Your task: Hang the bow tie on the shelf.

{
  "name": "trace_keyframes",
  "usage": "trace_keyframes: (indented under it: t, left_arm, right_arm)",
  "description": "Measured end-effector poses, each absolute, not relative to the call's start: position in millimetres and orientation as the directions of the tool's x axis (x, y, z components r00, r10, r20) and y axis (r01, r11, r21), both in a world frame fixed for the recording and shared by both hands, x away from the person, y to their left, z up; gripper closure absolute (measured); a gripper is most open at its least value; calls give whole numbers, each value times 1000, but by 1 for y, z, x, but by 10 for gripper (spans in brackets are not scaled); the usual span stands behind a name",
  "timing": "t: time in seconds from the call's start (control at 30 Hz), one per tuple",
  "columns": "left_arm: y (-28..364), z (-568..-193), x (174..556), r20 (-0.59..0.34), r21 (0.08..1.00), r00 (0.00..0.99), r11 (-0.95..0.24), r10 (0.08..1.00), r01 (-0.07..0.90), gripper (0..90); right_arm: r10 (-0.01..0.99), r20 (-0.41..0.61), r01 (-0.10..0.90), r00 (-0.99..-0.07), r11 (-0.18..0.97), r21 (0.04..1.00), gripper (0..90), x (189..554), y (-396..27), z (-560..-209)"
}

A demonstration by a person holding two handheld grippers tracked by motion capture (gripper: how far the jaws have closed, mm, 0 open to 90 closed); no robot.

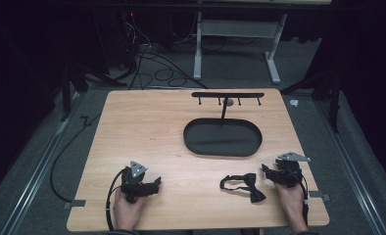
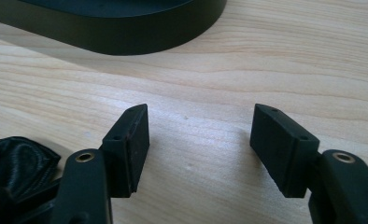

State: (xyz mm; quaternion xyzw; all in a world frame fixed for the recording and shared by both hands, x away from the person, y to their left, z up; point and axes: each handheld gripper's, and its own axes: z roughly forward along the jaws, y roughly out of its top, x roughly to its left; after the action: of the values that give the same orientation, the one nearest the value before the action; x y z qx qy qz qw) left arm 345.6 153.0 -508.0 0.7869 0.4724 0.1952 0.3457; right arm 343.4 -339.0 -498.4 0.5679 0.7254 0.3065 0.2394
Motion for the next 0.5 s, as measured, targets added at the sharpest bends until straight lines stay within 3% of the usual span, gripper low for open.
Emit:
trace_keyframes:
  t: [0.5]
  left_arm:
    - [153,-508,346,-19,728,478,-315,878,609,152]
  right_arm:
    - [948,86,650,-307,143,746,445,327,-330,-477]
